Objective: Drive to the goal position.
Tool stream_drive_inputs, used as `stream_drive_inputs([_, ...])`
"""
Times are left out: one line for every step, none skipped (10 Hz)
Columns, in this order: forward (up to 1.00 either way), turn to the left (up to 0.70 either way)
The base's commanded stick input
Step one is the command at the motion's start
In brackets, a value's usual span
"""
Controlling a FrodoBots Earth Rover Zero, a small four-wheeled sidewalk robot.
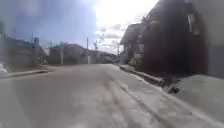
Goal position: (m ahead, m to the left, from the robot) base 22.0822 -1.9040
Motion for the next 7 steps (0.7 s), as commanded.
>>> stream_drive_inputs([1.0,0.0])
stream_drive_inputs([1.0,0.0])
stream_drive_inputs([1.0,0.0])
stream_drive_inputs([1.0,0.0])
stream_drive_inputs([1.0,0.0])
stream_drive_inputs([1.0,-0.03])
stream_drive_inputs([1.0,-0.14])
